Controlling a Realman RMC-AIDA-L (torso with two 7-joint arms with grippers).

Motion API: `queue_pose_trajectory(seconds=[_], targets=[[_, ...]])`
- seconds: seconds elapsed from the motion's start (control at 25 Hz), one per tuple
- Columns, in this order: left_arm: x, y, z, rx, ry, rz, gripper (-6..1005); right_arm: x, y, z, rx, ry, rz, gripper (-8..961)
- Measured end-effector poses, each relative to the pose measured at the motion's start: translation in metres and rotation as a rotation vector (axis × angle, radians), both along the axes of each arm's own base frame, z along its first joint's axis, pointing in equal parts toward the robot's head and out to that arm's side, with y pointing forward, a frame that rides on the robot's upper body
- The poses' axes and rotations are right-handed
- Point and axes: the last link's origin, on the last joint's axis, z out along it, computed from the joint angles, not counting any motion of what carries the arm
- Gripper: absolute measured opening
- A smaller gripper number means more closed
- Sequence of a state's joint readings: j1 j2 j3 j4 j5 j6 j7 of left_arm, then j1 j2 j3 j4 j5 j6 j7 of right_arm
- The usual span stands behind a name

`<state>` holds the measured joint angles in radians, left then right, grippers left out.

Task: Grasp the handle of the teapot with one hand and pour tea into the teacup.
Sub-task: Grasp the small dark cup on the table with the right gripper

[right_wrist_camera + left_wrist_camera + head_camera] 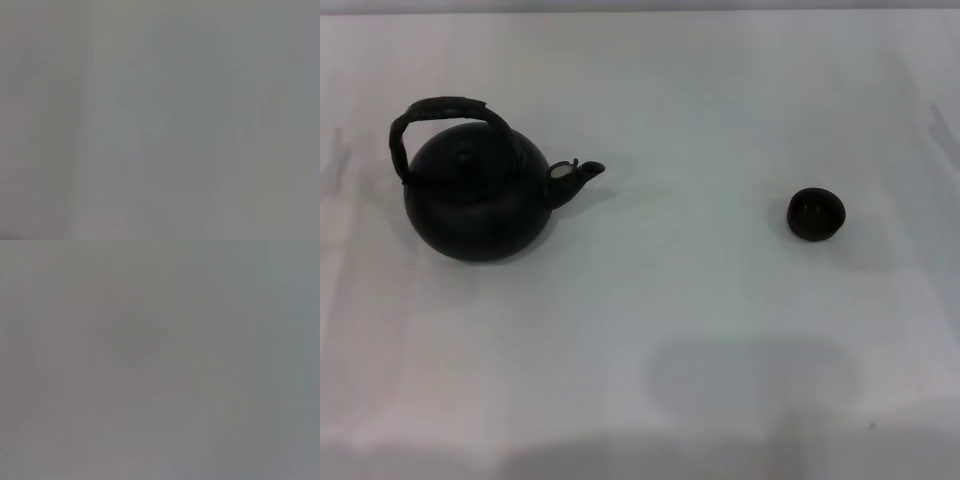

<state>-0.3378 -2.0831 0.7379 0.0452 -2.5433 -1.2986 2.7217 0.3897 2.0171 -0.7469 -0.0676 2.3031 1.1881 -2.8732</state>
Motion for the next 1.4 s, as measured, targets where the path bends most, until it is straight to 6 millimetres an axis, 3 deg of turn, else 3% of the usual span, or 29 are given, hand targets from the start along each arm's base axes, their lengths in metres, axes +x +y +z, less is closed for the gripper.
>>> queue_pose_trajectory(seconds=[0.52,0.76,1.0,1.4], targets=[[0.002,-0.009,-0.017,-0.076,0.003,-0.014,872,0.003,-0.004,-0.004,-0.045,-0.015,-0.002,861],[0.002,-0.01,-0.02,-0.102,0.01,-0.019,872,0.006,-0.009,0.004,-0.064,-0.006,0.016,861],[0.004,-0.008,-0.02,-0.1,0.008,-0.03,872,0.0,-0.009,0.022,-0.242,0.015,0.105,861],[0.008,-0.009,-0.019,-0.102,0.018,-0.061,873,-0.033,-0.003,0.048,-0.546,-0.016,0.273,862]])
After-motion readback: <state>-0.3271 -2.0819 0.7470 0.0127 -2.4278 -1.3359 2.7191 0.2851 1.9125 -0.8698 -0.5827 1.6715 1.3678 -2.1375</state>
